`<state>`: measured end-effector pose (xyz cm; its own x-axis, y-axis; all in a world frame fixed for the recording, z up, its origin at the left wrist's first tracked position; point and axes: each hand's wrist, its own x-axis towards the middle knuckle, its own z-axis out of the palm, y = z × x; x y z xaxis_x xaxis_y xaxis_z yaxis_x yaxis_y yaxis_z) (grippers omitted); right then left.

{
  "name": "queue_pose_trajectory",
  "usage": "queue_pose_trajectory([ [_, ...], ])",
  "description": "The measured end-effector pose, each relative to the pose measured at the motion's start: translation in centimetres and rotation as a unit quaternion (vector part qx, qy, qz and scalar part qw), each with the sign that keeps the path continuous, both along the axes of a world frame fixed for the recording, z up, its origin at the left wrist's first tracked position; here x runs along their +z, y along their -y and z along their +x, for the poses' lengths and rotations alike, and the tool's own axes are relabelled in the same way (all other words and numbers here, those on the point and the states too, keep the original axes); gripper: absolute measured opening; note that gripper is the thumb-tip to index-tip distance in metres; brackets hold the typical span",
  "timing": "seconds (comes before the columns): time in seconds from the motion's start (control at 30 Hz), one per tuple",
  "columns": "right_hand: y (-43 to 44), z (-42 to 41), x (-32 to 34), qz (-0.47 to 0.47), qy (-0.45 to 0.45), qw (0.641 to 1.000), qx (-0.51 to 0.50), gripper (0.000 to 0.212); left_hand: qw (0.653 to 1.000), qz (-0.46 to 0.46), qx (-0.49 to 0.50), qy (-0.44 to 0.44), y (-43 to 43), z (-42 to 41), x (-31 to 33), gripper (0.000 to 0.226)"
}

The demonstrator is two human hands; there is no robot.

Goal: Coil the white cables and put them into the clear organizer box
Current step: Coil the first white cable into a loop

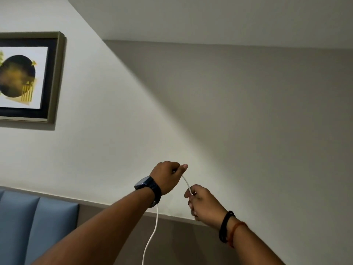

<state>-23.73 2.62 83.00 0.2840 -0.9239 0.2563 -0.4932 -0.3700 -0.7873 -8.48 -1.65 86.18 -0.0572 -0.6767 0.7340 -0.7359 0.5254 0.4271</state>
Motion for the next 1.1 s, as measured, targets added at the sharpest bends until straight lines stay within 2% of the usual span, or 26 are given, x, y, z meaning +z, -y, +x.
queue_pose_trajectory([
  [0.13,-0.6,-0.1,0.3,0.085,-0.002,0.993,0.08,0.024,1.0,-0.011,-0.011,0.015,-0.4,-0.2,-0.3,0.057],
  [0.3,-1.5,-0.7,0.8,0.09,-0.047,0.993,0.055,0.029,0.999,-0.018,-0.029,0.011,-0.8,-0.2,-0.6,0.058],
  [0.4,-2.6,-0.8,0.9,0.145,-0.008,0.984,0.107,0.021,1.0,-0.013,-0.024,-0.01,-1.0,-0.1,-0.5,0.06],
  [0.5,-4.1,-0.9,2.0,0.185,0.138,0.949,0.214,0.018,0.994,0.012,-0.041,-0.1,-1.2,-0.2,-0.4,0.061],
  [0.57,-5.1,-0.7,3.2,0.19,0.267,0.894,0.306,0.026,0.979,0.045,-0.078,-0.181,-1.3,-0.5,-0.5,0.064],
  [0.63,-6.1,0.0,4.4,0.149,0.376,0.847,0.346,0.033,0.968,0.074,-0.109,-0.213,-1.5,-1.1,-0.9,0.061],
  [0.67,-6.5,0.5,5.0,0.105,0.428,0.828,0.347,0.031,0.966,0.084,-0.121,-0.213,-1.6,-1.4,-1.1,0.059],
  [0.73,-6.7,1.4,6.6,-0.015,0.533,0.789,0.305,0.01,0.968,0.096,-0.125,-0.197,-1.7,-1.8,-1.5,0.058],
  [0.83,-5.1,0.9,8.9,-0.125,0.639,0.747,0.132,0.042,0.974,0.103,-0.112,-0.167,-2.0,-1.7,-1.6,0.062],
  [0.87,-4.4,0.4,9.2,-0.158,0.632,0.757,0.054,0.048,0.976,0.101,-0.105,-0.162,-2.1,-1.5,-1.4,0.063],
  [0.9,-3.6,0.0,9.3,-0.193,0.59,0.784,-0.026,0.052,0.978,0.098,-0.097,-0.159,-2.2,-1.3,-1.2,0.065],
  [0.97,-2.3,-0.5,8.4,-0.253,0.449,0.841,-0.165,0.056,0.982,0.085,-0.082,-0.146,-2.4,-0.8,-0.7,0.066],
  [1.1,-0.8,0.0,5.2,-0.252,0.171,0.913,-0.272,0.053,0.995,0.041,-0.046,-0.081,-2.4,-0.2,0.0,0.066],
])
